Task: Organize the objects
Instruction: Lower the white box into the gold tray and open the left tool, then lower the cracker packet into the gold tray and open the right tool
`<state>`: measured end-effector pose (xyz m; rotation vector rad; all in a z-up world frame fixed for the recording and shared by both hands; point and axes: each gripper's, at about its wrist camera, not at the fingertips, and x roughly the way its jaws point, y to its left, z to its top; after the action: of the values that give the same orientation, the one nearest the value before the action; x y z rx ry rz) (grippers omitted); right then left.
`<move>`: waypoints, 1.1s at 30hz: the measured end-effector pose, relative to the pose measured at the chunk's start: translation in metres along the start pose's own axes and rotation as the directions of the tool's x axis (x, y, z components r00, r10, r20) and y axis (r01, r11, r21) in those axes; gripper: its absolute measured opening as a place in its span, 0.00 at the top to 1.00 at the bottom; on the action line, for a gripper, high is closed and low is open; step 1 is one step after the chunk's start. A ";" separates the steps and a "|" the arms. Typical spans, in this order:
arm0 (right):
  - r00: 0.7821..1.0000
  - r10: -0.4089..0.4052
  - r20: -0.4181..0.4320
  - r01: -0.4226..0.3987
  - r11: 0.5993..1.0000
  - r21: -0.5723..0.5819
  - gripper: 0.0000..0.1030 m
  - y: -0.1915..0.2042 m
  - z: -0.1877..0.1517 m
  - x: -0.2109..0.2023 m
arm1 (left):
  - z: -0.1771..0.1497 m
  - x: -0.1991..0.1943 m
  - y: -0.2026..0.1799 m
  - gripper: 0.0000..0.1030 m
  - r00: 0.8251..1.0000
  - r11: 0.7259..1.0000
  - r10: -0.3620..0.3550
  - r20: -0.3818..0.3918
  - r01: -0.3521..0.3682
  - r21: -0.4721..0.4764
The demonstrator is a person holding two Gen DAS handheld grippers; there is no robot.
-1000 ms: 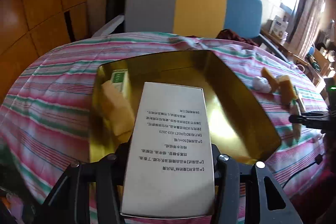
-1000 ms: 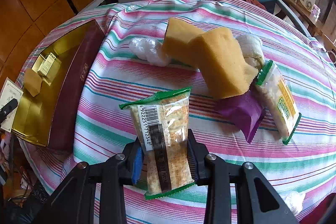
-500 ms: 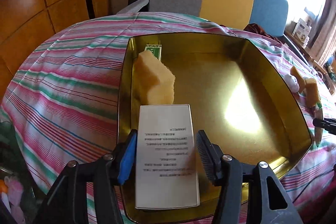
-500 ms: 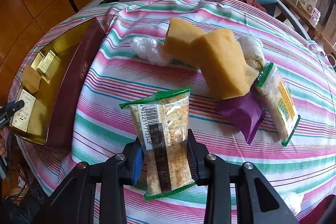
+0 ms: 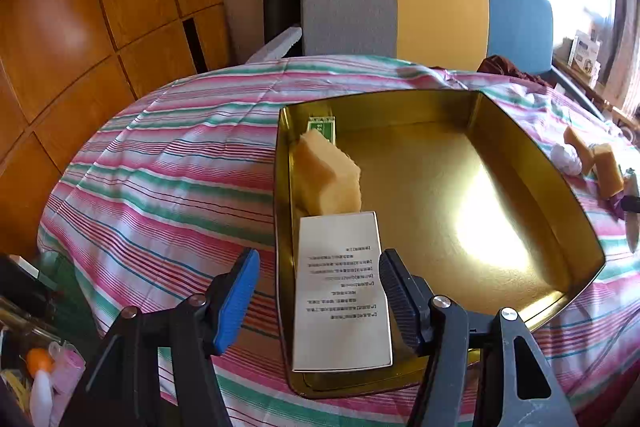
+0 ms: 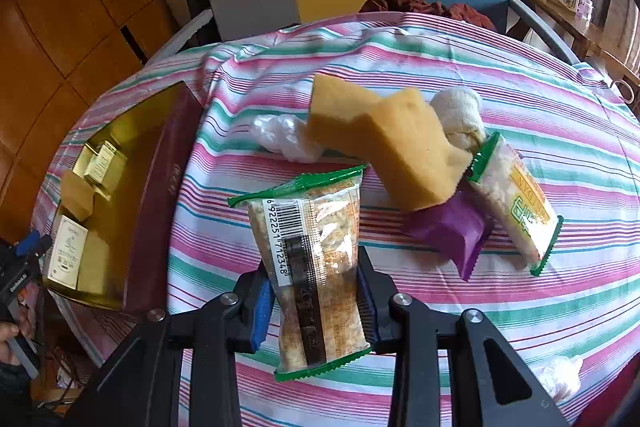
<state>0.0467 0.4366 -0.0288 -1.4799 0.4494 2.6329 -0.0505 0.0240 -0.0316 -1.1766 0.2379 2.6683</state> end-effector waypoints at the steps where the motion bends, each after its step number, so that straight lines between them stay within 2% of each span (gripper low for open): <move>1: 1.000 0.020 0.006 -0.020 1.000 -0.006 0.66 0.009 0.003 -0.003 | 0.001 -0.002 0.003 0.39 1.000 1.000 -0.007 0.006 0.007 -0.012; 8: 0.987 0.163 -0.005 -0.162 0.974 -0.158 0.66 0.119 0.034 -0.009 | 0.002 -0.012 0.015 0.36 0.999 0.998 -0.034 0.042 0.036 -0.056; 12: 0.969 0.234 -0.085 -0.247 0.945 -0.213 0.66 0.187 0.050 0.011 | -0.004 -0.014 0.025 0.36 0.998 0.995 -0.037 0.044 0.041 -0.089; 16: 0.957 0.225 -0.180 -0.262 0.940 -0.217 0.66 0.237 0.060 0.051 | -0.010 -0.012 0.041 0.37 0.999 0.993 -0.024 0.033 0.027 -0.116; 19: 0.949 0.208 -0.238 -0.252 0.952 -0.175 0.66 0.259 0.066 0.087 | -0.016 -0.010 0.054 0.37 1.000 0.989 -0.012 0.025 0.016 -0.145; 26: 0.942 0.153 -0.300 -0.197 0.973 -0.122 0.63 0.296 0.072 0.145 | -0.023 -0.005 0.073 0.37 1.000 0.979 -0.006 0.012 0.008 -0.206; 27: 0.934 0.172 -0.312 -0.215 0.971 -0.106 0.60 0.299 0.072 0.150 | -0.024 -0.004 0.074 0.37 1.000 0.978 -0.008 0.009 0.010 -0.209; 31: 0.873 0.339 -0.351 -0.359 0.933 0.007 0.48 0.310 0.064 0.162 | -0.025 -0.002 0.077 0.37 1.000 0.976 -0.012 0.002 0.012 -0.218; 33: 0.879 0.337 -0.337 -0.361 0.933 -0.009 0.48 0.313 0.060 0.159 | -0.025 -0.002 0.077 0.37 1.000 0.976 -0.008 0.006 0.009 -0.219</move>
<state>-0.1548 0.1461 -0.0677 -2.0552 0.7211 2.6778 -0.0514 -0.0567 -0.0417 -1.2271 -0.0647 2.7445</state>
